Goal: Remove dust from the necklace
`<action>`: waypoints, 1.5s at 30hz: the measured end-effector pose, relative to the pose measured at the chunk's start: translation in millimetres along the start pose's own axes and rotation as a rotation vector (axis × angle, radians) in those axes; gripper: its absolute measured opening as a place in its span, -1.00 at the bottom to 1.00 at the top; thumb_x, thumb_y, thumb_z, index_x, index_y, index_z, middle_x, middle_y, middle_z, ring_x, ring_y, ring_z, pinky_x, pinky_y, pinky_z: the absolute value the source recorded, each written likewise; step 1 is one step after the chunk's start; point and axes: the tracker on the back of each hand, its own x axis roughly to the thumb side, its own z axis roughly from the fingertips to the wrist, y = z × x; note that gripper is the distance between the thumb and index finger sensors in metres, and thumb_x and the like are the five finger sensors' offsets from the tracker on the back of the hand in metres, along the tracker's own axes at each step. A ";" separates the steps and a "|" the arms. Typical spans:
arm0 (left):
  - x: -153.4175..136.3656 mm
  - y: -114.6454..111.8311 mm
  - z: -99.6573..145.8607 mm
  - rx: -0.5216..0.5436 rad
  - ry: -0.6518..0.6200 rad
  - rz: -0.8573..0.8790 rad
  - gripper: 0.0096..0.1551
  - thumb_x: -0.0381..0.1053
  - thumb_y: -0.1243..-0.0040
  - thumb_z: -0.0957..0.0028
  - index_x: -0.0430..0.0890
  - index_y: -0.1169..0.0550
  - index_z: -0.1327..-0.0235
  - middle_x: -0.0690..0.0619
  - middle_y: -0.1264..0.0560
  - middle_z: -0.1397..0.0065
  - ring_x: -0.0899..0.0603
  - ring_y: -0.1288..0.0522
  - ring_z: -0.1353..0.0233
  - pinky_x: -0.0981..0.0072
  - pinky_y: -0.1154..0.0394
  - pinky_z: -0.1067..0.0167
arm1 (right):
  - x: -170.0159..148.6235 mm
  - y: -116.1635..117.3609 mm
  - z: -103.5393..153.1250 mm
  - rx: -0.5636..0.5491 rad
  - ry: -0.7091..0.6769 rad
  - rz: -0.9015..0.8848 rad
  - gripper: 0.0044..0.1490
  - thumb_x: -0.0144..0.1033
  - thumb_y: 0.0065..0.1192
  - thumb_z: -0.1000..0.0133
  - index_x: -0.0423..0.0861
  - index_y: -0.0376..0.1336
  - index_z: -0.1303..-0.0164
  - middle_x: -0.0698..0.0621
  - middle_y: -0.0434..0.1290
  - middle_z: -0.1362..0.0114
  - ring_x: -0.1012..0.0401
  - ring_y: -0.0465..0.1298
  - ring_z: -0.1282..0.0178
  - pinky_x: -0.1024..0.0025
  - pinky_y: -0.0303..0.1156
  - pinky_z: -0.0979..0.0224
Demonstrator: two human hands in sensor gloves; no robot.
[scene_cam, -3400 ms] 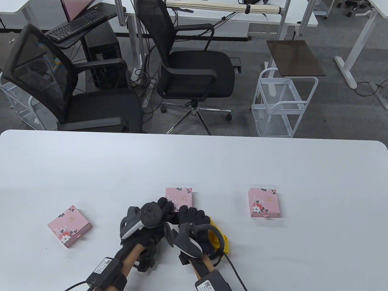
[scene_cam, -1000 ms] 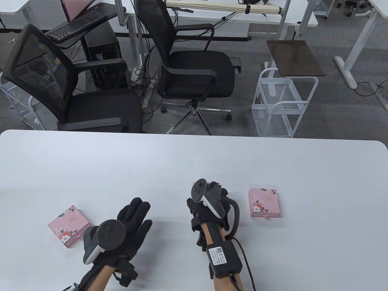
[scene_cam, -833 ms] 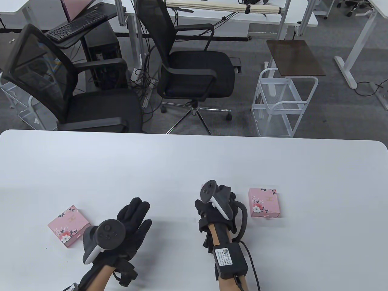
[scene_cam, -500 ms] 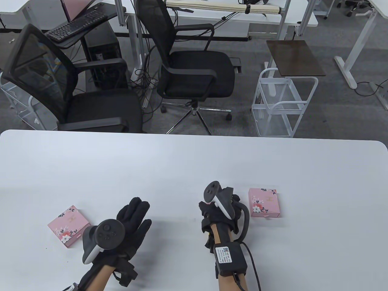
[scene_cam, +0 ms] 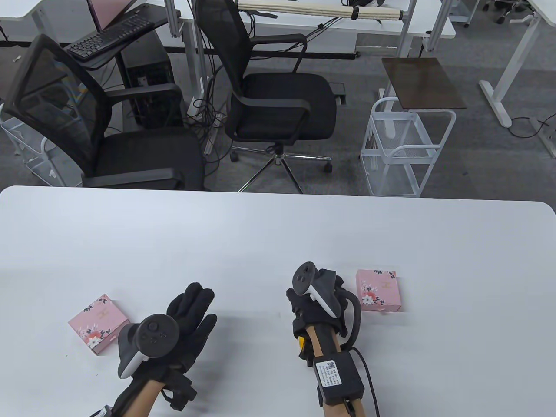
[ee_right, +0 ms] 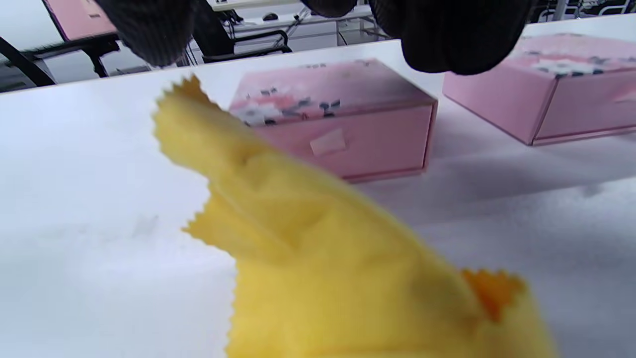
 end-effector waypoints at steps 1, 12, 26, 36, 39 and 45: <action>-0.8 0.5 0.0 0.003 0.003 0.003 -0.29 0.22 0.08 -0.35 0.06 -0.15 -0.73 -0.04 0.05 -0.83 -0.37 0.03 -0.67 -0.31 -0.08 -0.52 | -1.6 -4.9 6.4 -0.025 -0.019 -0.008 0.15 0.14 0.05 -0.42 -0.49 -0.23 -0.74 -0.68 -0.14 -0.67 -0.56 0.14 -0.49 -0.36 0.19 -0.50; -24.4 18.5 0.5 0.093 0.136 0.002 -0.29 0.23 0.07 -0.34 0.05 -0.18 -0.73 -0.06 0.02 -0.82 -0.37 0.03 -0.67 -0.31 -0.09 -0.52 | -29.2 -11.1 92.4 -0.223 -0.242 -0.170 0.03 0.09 0.05 -0.43 -0.45 -0.10 -0.73 -0.60 0.00 -0.68 -0.50 0.22 -0.47 -0.30 0.26 -0.47; -111.6 62.6 14.7 0.119 0.774 -0.186 0.06 0.48 0.06 -0.28 -0.08 0.06 -0.80 -0.37 0.29 -0.77 -0.52 0.23 -0.62 -0.40 0.05 -0.52 | -35.3 15.4 112.2 -0.340 -0.319 -0.130 -0.08 0.07 0.07 -0.42 -0.38 0.01 -0.71 -0.52 0.10 -0.66 -0.43 0.28 -0.46 -0.25 0.30 -0.45; -148.3 45.6 0.5 -0.144 1.022 -0.339 0.26 0.57 0.19 -0.23 -0.25 0.27 -0.73 -0.64 0.40 -0.62 -0.78 0.17 -0.48 -0.53 -0.02 -0.44 | -37.7 22.0 108.1 -0.320 -0.293 -0.123 -0.06 0.06 0.06 -0.42 -0.38 -0.02 -0.72 -0.55 0.03 -0.68 -0.46 0.23 -0.47 -0.27 0.27 -0.46; -152.0 43.5 0.9 -0.143 1.024 -0.266 0.24 0.55 0.18 -0.28 -0.25 0.30 -0.70 -0.66 0.40 -0.60 -0.78 0.09 -0.48 -0.52 -0.09 -0.42 | -38.0 22.3 106.6 -0.326 -0.288 -0.093 -0.07 0.07 0.06 -0.42 -0.37 -0.02 -0.72 -0.54 0.04 -0.68 -0.45 0.23 -0.48 -0.26 0.28 -0.46; -147.6 46.4 0.3 -0.189 1.005 -0.233 0.18 0.45 0.00 -0.37 -0.16 0.29 -0.72 -0.66 0.40 -0.60 -0.75 -0.01 -0.47 -0.48 -0.18 -0.41 | -38.4 22.6 106.5 -0.311 -0.281 -0.111 -0.08 0.07 0.06 -0.42 -0.36 -0.01 -0.72 -0.54 0.05 -0.68 -0.44 0.24 -0.48 -0.26 0.28 -0.46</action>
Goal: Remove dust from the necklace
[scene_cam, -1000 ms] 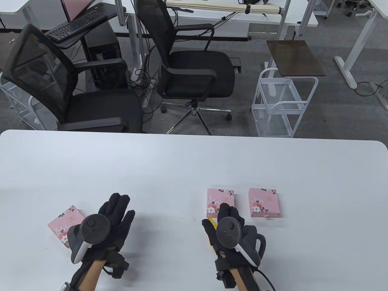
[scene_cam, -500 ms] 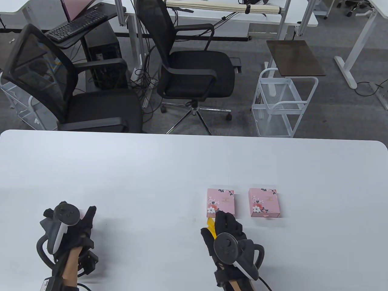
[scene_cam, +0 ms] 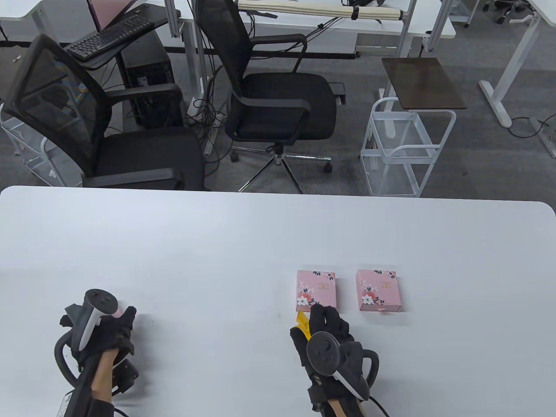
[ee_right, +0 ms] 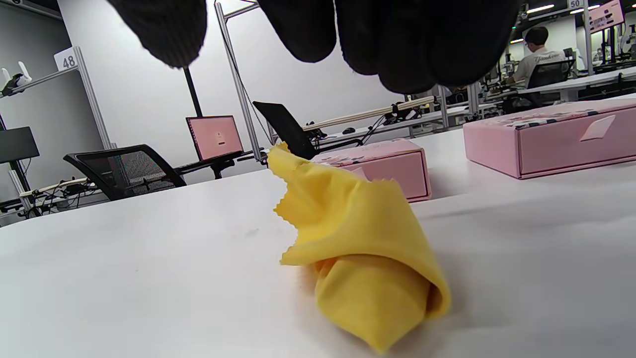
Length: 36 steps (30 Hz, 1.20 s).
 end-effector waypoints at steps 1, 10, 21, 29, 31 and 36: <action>0.3 0.6 0.9 -0.003 -0.004 0.007 0.18 0.43 -0.04 -0.37 -0.16 0.28 -0.72 -0.66 0.39 -0.60 -0.76 -0.02 -0.47 -0.49 -0.19 -0.40 | -0.1 -0.2 0.1 0.004 0.000 0.001 -0.08 0.07 0.06 -0.42 -0.36 -0.01 -0.71 -0.53 0.05 -0.68 -0.44 0.24 -0.47 -0.26 0.28 -0.46; 16.6 2.4 16.6 0.186 -0.086 -0.048 0.15 0.38 -0.23 -0.27 -0.13 0.08 -0.77 -0.50 0.23 -0.73 -0.72 -0.12 -0.50 -0.53 -0.27 -0.35 | -6.8 0.0 -1.9 0.011 0.025 -0.010 -0.09 0.06 0.06 -0.41 -0.36 0.01 -0.71 -0.53 0.06 -0.67 -0.43 0.25 -0.47 -0.25 0.28 -0.46; 93.8 0.4 93.1 0.321 -0.415 -0.147 0.13 0.41 -0.19 -0.29 -0.11 0.08 -0.77 -0.48 0.23 -0.74 -0.71 -0.14 -0.49 -0.51 -0.29 -0.35 | -11.7 -3.4 -1.7 -0.021 0.041 -0.029 -0.11 0.06 0.07 -0.41 -0.35 0.03 -0.70 -0.52 0.08 -0.67 -0.43 0.26 -0.47 -0.24 0.29 -0.45; 167.3 -30.4 124.1 0.213 -0.558 -0.159 0.12 0.42 -0.16 -0.29 -0.11 0.08 -0.77 -0.48 0.22 -0.74 -0.71 -0.15 -0.49 -0.49 -0.30 -0.35 | -17.3 -1.9 -3.6 -0.003 0.063 -0.042 -0.11 0.06 0.06 -0.41 -0.35 0.03 -0.70 -0.52 0.08 -0.67 -0.43 0.27 -0.46 -0.24 0.30 -0.45; 183.5 -42.7 125.4 0.176 -0.567 -0.171 0.12 0.42 -0.16 -0.29 -0.11 0.07 -0.77 -0.48 0.22 -0.74 -0.71 -0.15 -0.49 -0.49 -0.30 -0.35 | -17.0 -2.1 -3.8 -0.005 0.064 -0.042 -0.11 0.06 0.06 -0.41 -0.35 0.03 -0.70 -0.52 0.08 -0.67 -0.42 0.27 -0.46 -0.24 0.30 -0.45; 212.8 -67.4 122.3 0.111 -0.562 -0.201 0.10 0.42 -0.14 -0.30 -0.11 0.07 -0.77 -0.48 0.22 -0.73 -0.72 -0.15 -0.48 -0.48 -0.29 -0.37 | -16.6 -0.1 -4.6 0.002 0.063 -0.020 -0.11 0.06 0.06 -0.41 -0.34 0.04 -0.70 -0.52 0.09 -0.67 -0.42 0.27 -0.46 -0.24 0.30 -0.45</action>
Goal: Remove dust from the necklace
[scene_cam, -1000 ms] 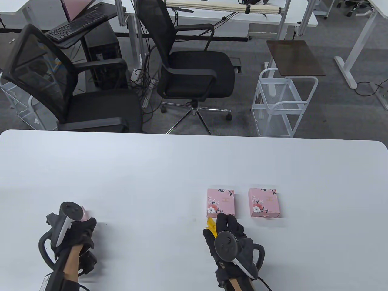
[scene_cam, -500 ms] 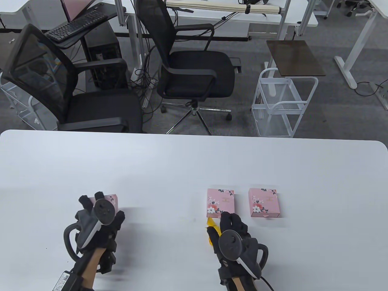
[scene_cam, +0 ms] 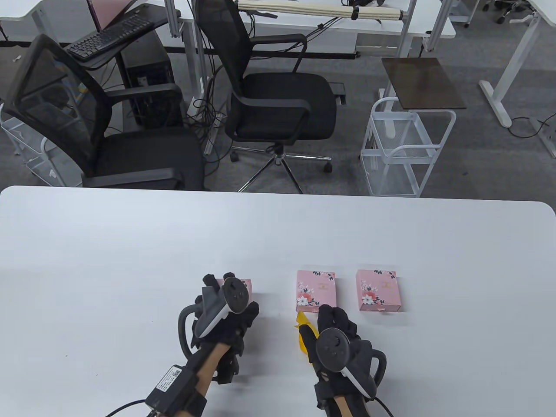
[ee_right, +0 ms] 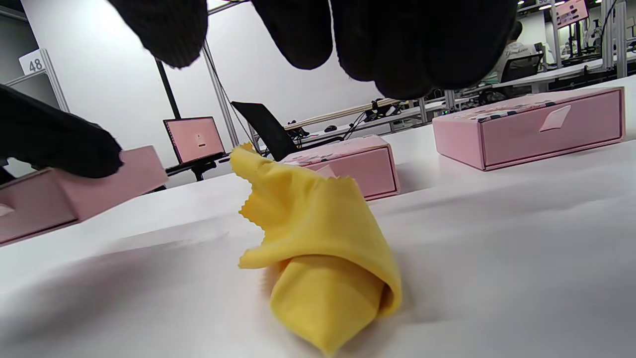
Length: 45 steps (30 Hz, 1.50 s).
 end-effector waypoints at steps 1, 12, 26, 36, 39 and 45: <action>4.6 -3.7 -4.7 0.000 0.006 -0.004 0.10 0.42 -0.14 -0.30 -0.11 0.08 -0.77 -0.48 0.22 -0.73 -0.71 -0.15 -0.48 -0.48 -0.29 -0.37 | -0.3 -0.3 0.0 0.000 0.002 0.000 -0.11 0.06 0.06 -0.41 -0.35 0.04 -0.70 -0.52 0.09 -0.67 -0.42 0.28 -0.46 -0.24 0.30 -0.45; 23.5 -29.4 -29.9 -0.035 0.026 -0.055 0.12 0.46 -0.11 -0.27 -0.08 0.10 -0.76 -0.45 0.24 -0.72 -0.68 -0.14 -0.48 -0.43 -0.28 -0.39 | -1.1 0.1 -0.9 0.008 0.002 0.006 -0.12 0.06 0.06 -0.41 -0.33 0.05 -0.70 -0.51 0.09 -0.67 -0.42 0.28 -0.46 -0.23 0.30 -0.45; -25.5 -11.5 -10.7 0.073 -0.100 0.071 -0.24 0.26 0.08 -0.35 0.11 -0.01 -0.74 -0.29 0.11 -0.78 -0.55 -0.07 -0.59 -0.38 -0.19 -0.47 | 2.7 -1.9 1.5 -0.041 -0.016 0.036 -0.10 0.06 0.06 -0.41 -0.34 0.00 -0.71 -0.50 0.10 -0.66 -0.40 0.30 -0.45 -0.21 0.32 -0.44; -55.9 -26.1 -3.7 -0.022 -0.314 0.042 -0.38 0.13 0.08 -0.34 0.17 -0.17 -0.69 0.14 0.00 -0.82 -0.37 -0.01 -0.69 -0.37 -0.13 -0.52 | 29.9 8.8 -0.1 0.072 -0.069 -0.252 -0.39 -0.09 0.10 -0.42 -0.26 0.26 -0.51 -0.28 0.48 -0.37 -0.15 0.58 -0.13 0.04 0.53 -0.20; -59.9 -25.1 -5.6 -0.015 -0.320 0.096 -0.38 0.15 0.08 -0.33 0.17 -0.19 -0.68 0.18 -0.02 -0.82 -0.33 -0.02 -0.70 -0.37 -0.13 -0.51 | 40.2 14.1 -7.4 0.163 -0.050 -0.297 -0.39 -0.11 0.09 -0.43 -0.29 0.26 -0.50 -0.26 0.52 -0.31 -0.11 0.61 -0.06 0.08 0.55 -0.15; -61.6 -27.2 -9.6 -0.080 -0.317 0.099 -0.37 0.18 0.12 -0.35 0.21 -0.12 -0.69 0.21 0.07 -0.82 -0.30 -0.09 -0.68 -0.28 -0.20 -0.50 | 69.6 41.4 -31.1 0.312 0.069 -0.380 -0.40 -0.13 0.10 -0.43 -0.33 0.29 -0.44 -0.24 0.57 -0.22 -0.06 0.65 0.05 0.14 0.59 -0.04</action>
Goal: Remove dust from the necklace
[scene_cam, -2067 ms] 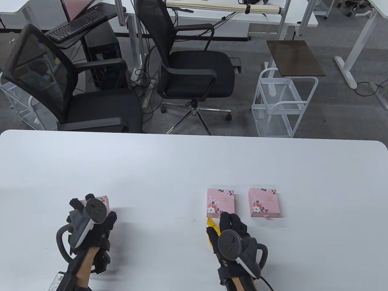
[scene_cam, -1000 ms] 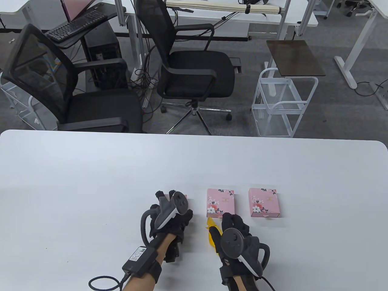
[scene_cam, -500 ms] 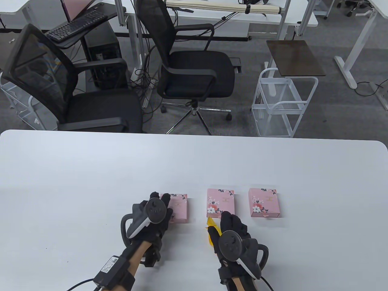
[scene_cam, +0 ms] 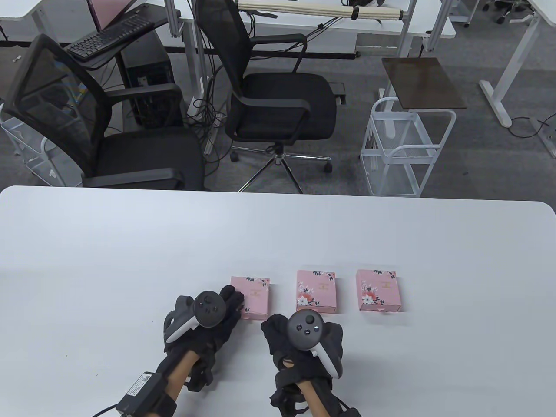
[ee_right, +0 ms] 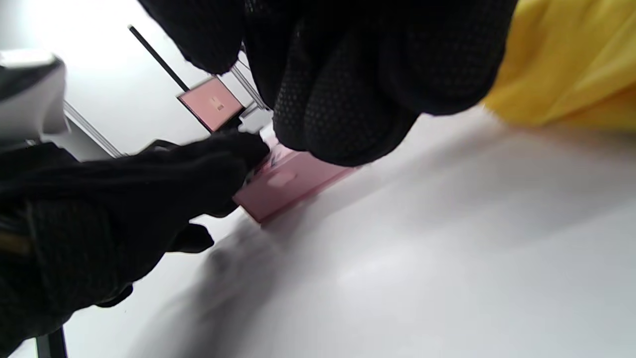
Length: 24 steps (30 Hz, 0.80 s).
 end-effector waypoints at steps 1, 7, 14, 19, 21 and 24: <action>0.4 0.0 -0.4 -0.002 -0.001 0.001 -0.36 0.18 0.12 -0.35 0.21 -0.11 -0.70 0.21 0.08 -0.82 -0.29 -0.11 -0.66 -0.26 -0.22 -0.50 | 1.2 8.5 -7.4 0.035 0.033 -0.033 -0.40 -0.12 0.10 -0.43 -0.33 0.30 -0.44 -0.24 0.57 -0.21 -0.06 0.65 0.06 0.15 0.59 -0.04; -2.5 -1.9 -1.1 -0.012 -0.008 0.059 -0.37 0.18 0.17 -0.36 0.20 -0.10 -0.70 0.21 0.10 -0.82 -0.28 -0.17 -0.62 -0.20 -0.27 -0.46 | 1.0 40.2 -29.1 0.107 0.189 -0.177 -0.31 -0.06 0.07 -0.44 -0.41 0.31 -0.41 -0.27 0.58 -0.17 -0.08 0.66 0.11 0.15 0.59 0.02; -3.0 -1.1 -3.6 -0.025 -0.007 0.077 -0.38 0.17 0.18 -0.37 0.20 -0.10 -0.70 0.21 0.11 -0.82 -0.23 -0.14 -0.63 -0.17 -0.27 -0.47 | -2.1 45.8 -44.5 0.052 0.308 -0.172 -0.31 -0.09 0.08 -0.44 -0.47 0.33 -0.36 -0.23 0.60 -0.13 -0.02 0.68 0.17 0.22 0.62 0.09; -3.7 -0.9 -4.6 -0.028 -0.008 0.089 -0.38 0.16 0.17 -0.37 0.20 -0.11 -0.71 0.22 0.10 -0.82 -0.23 -0.15 -0.62 -0.17 -0.27 -0.46 | -5.9 47.8 -51.8 0.021 0.360 -0.258 -0.37 -0.18 0.11 -0.45 -0.50 0.36 -0.28 -0.20 0.62 -0.08 0.02 0.69 0.21 0.25 0.63 0.13; -3.4 -1.0 -4.7 -0.024 -0.007 0.090 -0.38 0.17 0.18 -0.37 0.20 -0.11 -0.71 0.22 0.11 -0.82 -0.23 -0.15 -0.62 -0.17 -0.27 -0.46 | -7.1 49.5 -53.1 0.020 0.382 -0.294 -0.39 -0.20 0.13 -0.45 -0.50 0.37 -0.27 -0.19 0.62 -0.08 0.04 0.69 0.22 0.26 0.63 0.13; -2.8 -1.0 -5.0 -0.016 -0.006 0.082 -0.38 0.18 0.18 -0.37 0.21 -0.11 -0.70 0.22 0.10 -0.82 -0.23 -0.16 -0.62 -0.16 -0.28 -0.46 | -8.6 52.6 -53.9 -0.002 0.406 -0.335 -0.42 -0.24 0.16 -0.44 -0.52 0.38 -0.24 -0.17 0.63 -0.05 0.06 0.70 0.24 0.27 0.64 0.15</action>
